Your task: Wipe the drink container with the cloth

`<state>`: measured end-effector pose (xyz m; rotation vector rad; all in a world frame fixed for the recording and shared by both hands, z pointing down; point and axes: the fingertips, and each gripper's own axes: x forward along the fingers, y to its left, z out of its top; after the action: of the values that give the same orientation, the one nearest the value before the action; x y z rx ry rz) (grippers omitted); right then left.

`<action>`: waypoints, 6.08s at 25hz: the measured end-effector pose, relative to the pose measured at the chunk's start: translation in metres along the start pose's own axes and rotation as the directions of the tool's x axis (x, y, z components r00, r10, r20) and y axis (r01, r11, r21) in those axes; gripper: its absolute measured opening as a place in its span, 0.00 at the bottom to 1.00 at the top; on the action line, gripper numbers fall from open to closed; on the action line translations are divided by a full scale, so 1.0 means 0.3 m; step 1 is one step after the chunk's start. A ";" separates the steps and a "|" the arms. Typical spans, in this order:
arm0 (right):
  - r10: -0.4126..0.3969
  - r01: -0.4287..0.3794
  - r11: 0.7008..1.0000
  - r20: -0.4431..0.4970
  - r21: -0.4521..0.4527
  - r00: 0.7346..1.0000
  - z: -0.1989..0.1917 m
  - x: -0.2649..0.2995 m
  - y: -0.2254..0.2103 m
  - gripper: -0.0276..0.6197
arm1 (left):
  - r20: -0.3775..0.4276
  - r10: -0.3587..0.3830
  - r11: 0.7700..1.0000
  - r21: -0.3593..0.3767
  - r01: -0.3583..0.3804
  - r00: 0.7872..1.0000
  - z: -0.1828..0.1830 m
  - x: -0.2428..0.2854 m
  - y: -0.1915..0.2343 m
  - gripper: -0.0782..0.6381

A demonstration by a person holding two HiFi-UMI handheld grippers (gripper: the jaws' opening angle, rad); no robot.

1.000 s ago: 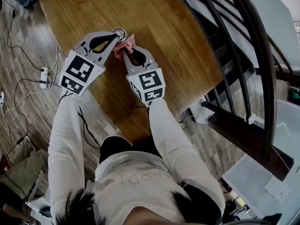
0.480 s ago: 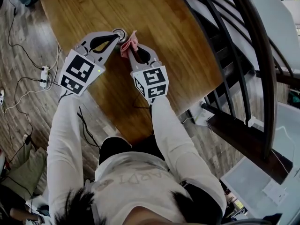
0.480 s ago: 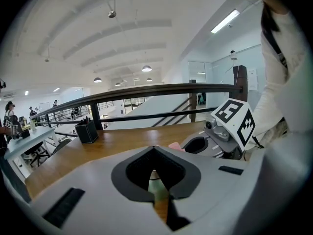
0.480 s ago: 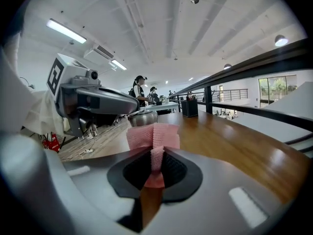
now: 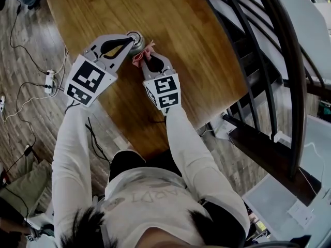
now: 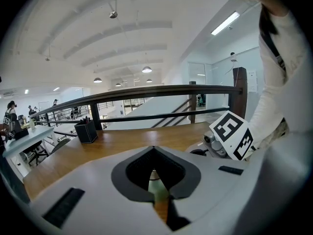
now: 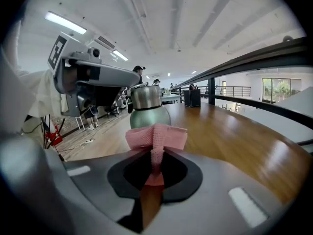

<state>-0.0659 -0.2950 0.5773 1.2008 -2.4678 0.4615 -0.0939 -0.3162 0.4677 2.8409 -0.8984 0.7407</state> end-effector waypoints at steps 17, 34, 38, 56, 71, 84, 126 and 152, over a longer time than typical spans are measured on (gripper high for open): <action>0.089 -0.090 0.995 -0.008 -0.048 0.996 0.020 0.055 0.202 0.11 | 0.016 0.000 1.000 -0.017 0.001 1.000 0.006 -0.010 -0.006 0.11; 0.029 -0.030 0.999 -0.019 -0.026 0.999 -0.004 0.005 0.096 0.11 | 0.024 -0.008 1.000 -0.027 0.009 1.000 0.005 -0.003 -0.016 0.11; -0.010 0.009 1.000 -0.017 -0.029 1.000 -0.016 -0.009 0.033 0.11 | 0.025 -0.018 1.000 -0.022 0.019 1.000 0.010 0.004 -0.031 0.11; -0.015 0.018 0.999 0.094 -0.036 0.995 0.128 -0.084 -0.026 0.11 | 0.027 -0.023 0.998 -0.051 0.025 0.999 0.020 0.015 -0.054 0.11; -0.011 0.010 1.000 0.133 0.011 0.991 0.152 -0.136 -0.006 0.11 | 0.049 0.042 0.997 -0.064 -0.039 0.998 -0.002 -0.033 -0.060 0.11; -0.018 0.017 1.000 0.189 0.006 0.982 0.242 -0.296 0.099 0.11 | 0.185 0.149 0.978 -0.171 -0.117 0.971 0.017 -0.276 -0.097 0.11; -0.085 0.122 0.990 0.412 -0.064 0.907 0.488 -0.921 0.418 0.11 | 0.405 0.311 0.949 -0.184 -0.257 0.860 0.265 -0.791 -0.431 0.11; -0.101 0.145 0.988 0.454 -0.062 0.885 0.520 -0.961 0.441 0.11 | 0.437 0.313 0.948 -0.202 -0.248 0.843 0.283 -0.821 -0.455 0.11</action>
<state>-0.0325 -0.0888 0.2923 1.5571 -2.7244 0.0241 -0.1571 -0.0921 0.2881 2.8334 -1.3905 -0.0145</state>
